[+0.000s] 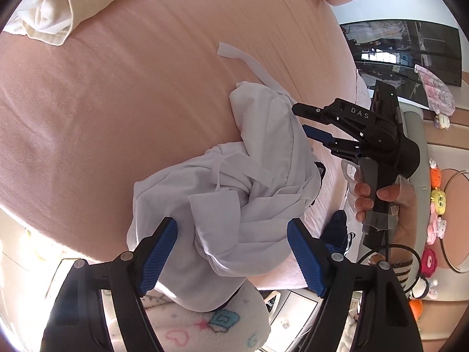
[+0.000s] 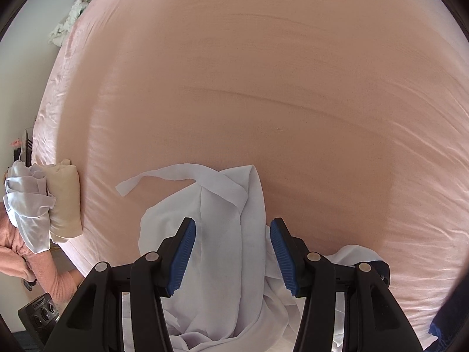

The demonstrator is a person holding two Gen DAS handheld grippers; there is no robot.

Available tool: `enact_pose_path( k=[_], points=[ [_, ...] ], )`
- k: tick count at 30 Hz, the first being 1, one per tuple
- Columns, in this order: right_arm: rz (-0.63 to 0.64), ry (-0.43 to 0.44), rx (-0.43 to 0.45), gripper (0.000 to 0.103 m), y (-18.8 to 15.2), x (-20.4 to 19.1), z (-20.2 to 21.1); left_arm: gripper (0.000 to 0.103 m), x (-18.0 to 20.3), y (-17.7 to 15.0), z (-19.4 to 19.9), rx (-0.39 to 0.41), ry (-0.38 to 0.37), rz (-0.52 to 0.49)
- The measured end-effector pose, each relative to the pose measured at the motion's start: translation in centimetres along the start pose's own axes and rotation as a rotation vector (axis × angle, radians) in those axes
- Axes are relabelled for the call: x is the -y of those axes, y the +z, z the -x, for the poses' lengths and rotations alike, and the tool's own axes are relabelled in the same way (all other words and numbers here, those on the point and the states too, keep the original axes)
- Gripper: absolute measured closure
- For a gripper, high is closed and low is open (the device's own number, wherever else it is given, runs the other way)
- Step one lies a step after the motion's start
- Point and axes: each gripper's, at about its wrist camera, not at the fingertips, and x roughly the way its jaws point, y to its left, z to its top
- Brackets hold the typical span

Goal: Fold clothes

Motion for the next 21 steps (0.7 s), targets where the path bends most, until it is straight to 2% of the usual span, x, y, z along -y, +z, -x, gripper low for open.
enact_pose_path(
  k=[4,8,12,14,16,17,18,19,21],
  points=[
    [0.014,-0.019,-0.033,0.05,0.4,-0.5,-1.2,0.027,0.8,0.3,-0.7,0.017,0.045,-0.024],
    [0.031,-0.023,-0.049,0.05,0.9,-1.0,-2.1,0.048,2.0,0.0,-1.1,0.019,0.077,-0.078],
    [0.026,-0.005,-0.064,0.051,1.4,-1.0,-3.0,0.053,2.5,-0.9,-2.3,0.001,0.103,-0.126],
    [0.05,-0.024,-0.058,0.052,1.2,-1.3,-3.1,0.065,2.4,-1.5,-2.9,-0.005,0.112,-0.144],
    [0.089,-0.041,-0.044,0.062,1.0,-1.7,-3.0,0.068,2.2,-2.0,-3.6,-0.004,0.122,-0.149],
    [0.095,-0.03,-0.043,0.076,0.8,-1.8,-2.9,0.071,2.2,-2.2,-3.8,-0.002,0.124,-0.158],
    [0.1,-0.019,-0.043,0.081,0.7,-1.8,-2.8,0.073,2.2,-2.3,-3.8,0.005,0.124,-0.166],
    [0.103,-0.017,-0.035,0.083,0.5,-1.8,-2.7,0.075,2.2,-2.5,-3.8,0.012,0.123,-0.173],
    [0.108,-0.013,-0.021,0.09,0.2,-1.8,-2.4,0.085,2.4,-2.6,-3.6,0.038,0.125,-0.203]
  ],
)
